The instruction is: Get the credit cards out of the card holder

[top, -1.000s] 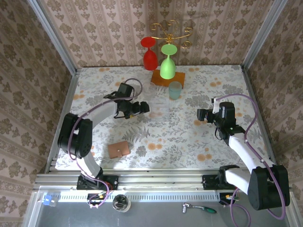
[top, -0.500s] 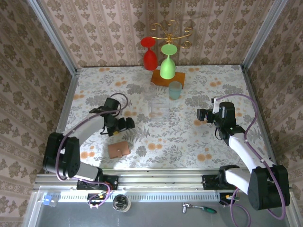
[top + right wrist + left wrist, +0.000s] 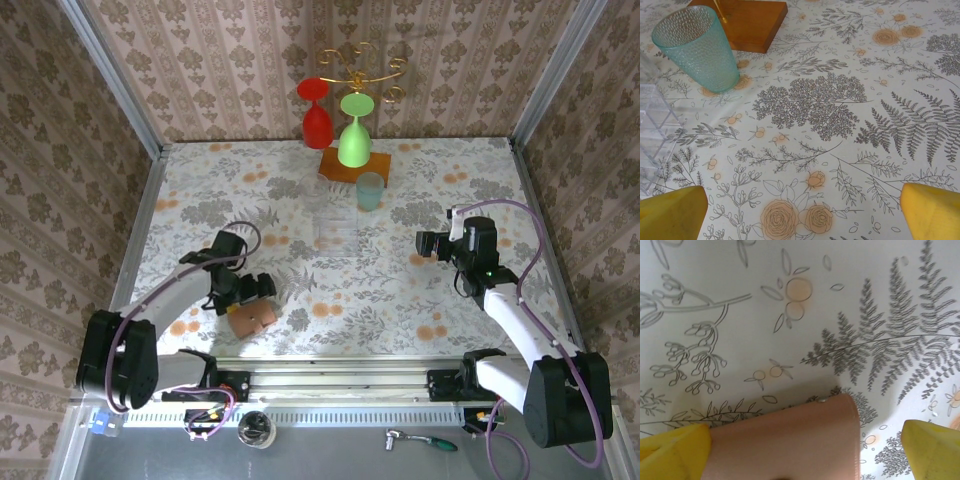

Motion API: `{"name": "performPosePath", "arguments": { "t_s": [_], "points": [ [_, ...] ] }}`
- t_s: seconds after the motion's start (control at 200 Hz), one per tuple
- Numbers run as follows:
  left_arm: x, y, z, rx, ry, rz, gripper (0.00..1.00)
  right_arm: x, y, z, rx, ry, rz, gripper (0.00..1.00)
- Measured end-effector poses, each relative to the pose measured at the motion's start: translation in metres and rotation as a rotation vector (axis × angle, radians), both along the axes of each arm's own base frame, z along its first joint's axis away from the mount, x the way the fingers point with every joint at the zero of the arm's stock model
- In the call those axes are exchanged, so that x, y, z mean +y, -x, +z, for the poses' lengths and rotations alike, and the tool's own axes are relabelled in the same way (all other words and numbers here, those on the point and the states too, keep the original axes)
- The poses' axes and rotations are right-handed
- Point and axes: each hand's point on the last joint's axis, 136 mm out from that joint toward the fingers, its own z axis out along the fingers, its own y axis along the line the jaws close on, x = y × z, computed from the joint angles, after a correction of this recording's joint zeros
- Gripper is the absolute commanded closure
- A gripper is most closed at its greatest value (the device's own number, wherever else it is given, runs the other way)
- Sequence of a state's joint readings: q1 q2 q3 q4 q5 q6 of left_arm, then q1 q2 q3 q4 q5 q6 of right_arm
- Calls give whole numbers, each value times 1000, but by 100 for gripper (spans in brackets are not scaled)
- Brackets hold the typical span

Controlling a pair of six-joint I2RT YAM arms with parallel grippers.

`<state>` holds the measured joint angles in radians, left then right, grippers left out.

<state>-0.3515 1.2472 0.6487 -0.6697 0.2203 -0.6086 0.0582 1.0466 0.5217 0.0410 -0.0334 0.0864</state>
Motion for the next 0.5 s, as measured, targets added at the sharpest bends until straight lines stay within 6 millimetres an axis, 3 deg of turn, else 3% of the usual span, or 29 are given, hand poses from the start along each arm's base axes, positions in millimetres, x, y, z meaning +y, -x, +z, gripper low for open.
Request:
{"name": "performPosePath", "arguments": {
  "t_s": [0.26, 0.5],
  "points": [
    [2, 14, 5, -4, 17, 31, 1, 0, 1, 0, 0, 0, 0, 0],
    [-12, 34, 3, 37, 7, -10, 1, 0, 1, 1, -2, 0, 0, 0]
  ]
}}
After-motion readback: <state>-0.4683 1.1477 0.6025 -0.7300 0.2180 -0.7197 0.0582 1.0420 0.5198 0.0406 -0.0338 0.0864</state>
